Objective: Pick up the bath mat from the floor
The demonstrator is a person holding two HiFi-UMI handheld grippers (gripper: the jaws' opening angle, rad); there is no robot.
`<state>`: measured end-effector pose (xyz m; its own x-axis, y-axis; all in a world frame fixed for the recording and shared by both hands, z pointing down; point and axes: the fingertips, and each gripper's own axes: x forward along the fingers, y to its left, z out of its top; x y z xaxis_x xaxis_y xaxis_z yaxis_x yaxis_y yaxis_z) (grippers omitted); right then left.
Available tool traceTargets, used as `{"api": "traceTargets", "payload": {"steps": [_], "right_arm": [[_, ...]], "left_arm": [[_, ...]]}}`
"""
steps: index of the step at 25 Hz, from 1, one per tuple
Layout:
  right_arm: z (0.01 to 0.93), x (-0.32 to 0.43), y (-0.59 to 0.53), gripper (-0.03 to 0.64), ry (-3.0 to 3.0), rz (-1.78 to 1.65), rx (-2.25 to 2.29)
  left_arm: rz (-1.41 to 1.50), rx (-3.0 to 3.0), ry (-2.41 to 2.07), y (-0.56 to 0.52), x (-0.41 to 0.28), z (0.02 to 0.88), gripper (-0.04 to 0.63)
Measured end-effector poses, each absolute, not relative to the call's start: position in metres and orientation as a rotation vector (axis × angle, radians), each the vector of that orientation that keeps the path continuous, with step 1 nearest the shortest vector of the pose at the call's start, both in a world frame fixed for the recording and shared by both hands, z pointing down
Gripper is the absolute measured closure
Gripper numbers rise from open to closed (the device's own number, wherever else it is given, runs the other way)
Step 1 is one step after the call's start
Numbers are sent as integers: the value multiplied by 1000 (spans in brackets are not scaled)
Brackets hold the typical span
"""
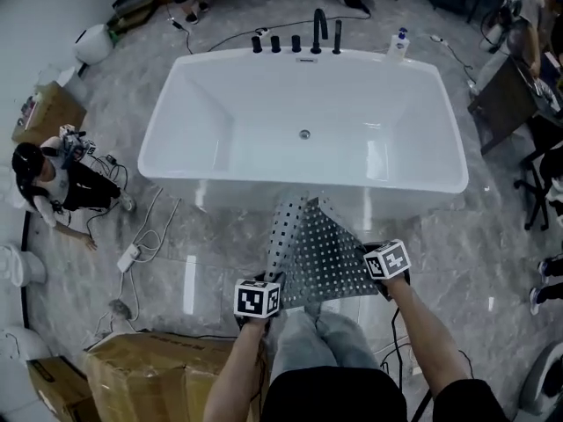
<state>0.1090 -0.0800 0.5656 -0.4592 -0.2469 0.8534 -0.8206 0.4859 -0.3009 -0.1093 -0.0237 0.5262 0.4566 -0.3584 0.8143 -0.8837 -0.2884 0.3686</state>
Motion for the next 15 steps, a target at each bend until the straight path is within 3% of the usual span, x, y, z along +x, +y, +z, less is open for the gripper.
{"api": "traceTargets", "payload": {"steps": [15], "right_arm": [[383,107,-176,594,-2289,819,1079]], "left_arm": [[731,2175,-1246,-135,-83,357,505]]}}
